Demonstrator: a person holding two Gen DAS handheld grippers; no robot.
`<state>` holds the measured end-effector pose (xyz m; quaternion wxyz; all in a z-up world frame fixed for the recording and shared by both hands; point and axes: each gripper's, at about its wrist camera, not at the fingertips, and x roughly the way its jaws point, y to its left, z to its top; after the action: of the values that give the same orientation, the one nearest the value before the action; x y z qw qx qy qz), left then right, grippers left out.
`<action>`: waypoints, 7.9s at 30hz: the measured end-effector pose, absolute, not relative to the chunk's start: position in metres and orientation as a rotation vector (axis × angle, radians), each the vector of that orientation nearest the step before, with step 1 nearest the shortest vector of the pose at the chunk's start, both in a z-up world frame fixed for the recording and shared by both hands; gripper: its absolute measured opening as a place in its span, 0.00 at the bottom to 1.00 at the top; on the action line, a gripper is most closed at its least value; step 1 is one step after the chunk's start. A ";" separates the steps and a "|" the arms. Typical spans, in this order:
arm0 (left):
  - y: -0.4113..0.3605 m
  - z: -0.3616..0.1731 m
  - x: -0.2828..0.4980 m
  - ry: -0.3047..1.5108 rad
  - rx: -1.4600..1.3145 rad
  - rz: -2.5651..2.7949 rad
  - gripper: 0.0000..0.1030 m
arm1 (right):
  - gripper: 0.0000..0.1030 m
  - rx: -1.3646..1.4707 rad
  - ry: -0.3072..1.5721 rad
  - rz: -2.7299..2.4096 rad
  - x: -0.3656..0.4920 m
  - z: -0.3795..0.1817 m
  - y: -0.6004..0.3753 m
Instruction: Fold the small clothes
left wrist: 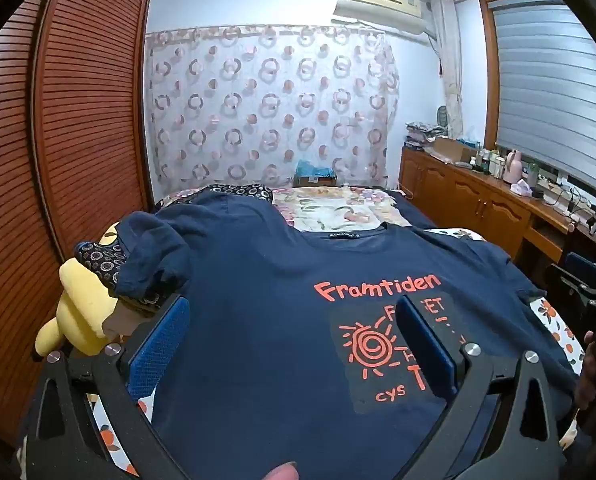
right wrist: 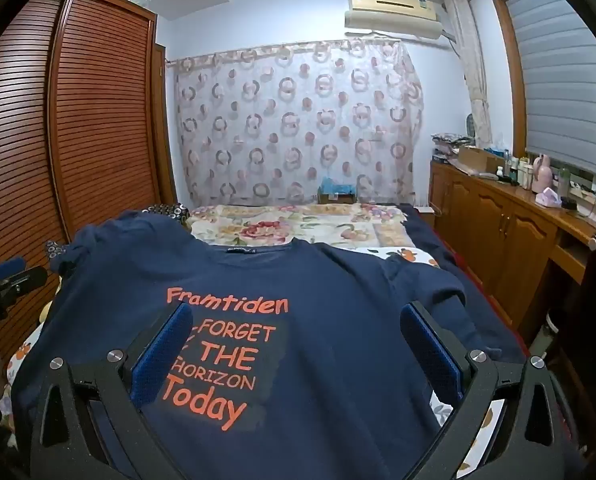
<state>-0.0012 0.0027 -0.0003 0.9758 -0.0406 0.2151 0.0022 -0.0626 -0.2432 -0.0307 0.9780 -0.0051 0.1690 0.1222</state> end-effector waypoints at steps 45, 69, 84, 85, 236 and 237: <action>0.000 0.003 -0.003 0.448 -0.012 0.022 1.00 | 1.00 -0.023 0.343 0.229 -0.065 -0.029 -0.242; 0.001 0.007 -0.003 0.448 -0.003 0.023 1.00 | 1.00 -0.024 0.343 0.230 -0.066 -0.030 -0.241; 0.002 0.011 -0.004 0.448 0.001 0.024 1.00 | 1.00 -0.025 0.342 0.233 -0.067 -0.030 -0.241; 0.003 0.011 -0.004 0.448 0.000 0.024 1.00 | 1.00 -0.025 0.342 0.234 -0.067 -0.030 -0.241; 0.128 -0.022 0.123 0.702 -0.069 -0.137 0.75 | 0.38 -0.281 0.579 0.625 0.215 -0.039 -0.080; 0.125 -0.022 0.121 0.701 -0.065 -0.138 0.75 | 0.39 -0.271 0.581 0.625 0.213 -0.041 -0.081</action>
<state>0.1207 0.1251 -0.0223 0.9364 -0.0316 0.3429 -0.0674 0.2126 -0.0813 -0.0405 0.9015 -0.1308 0.2807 0.3022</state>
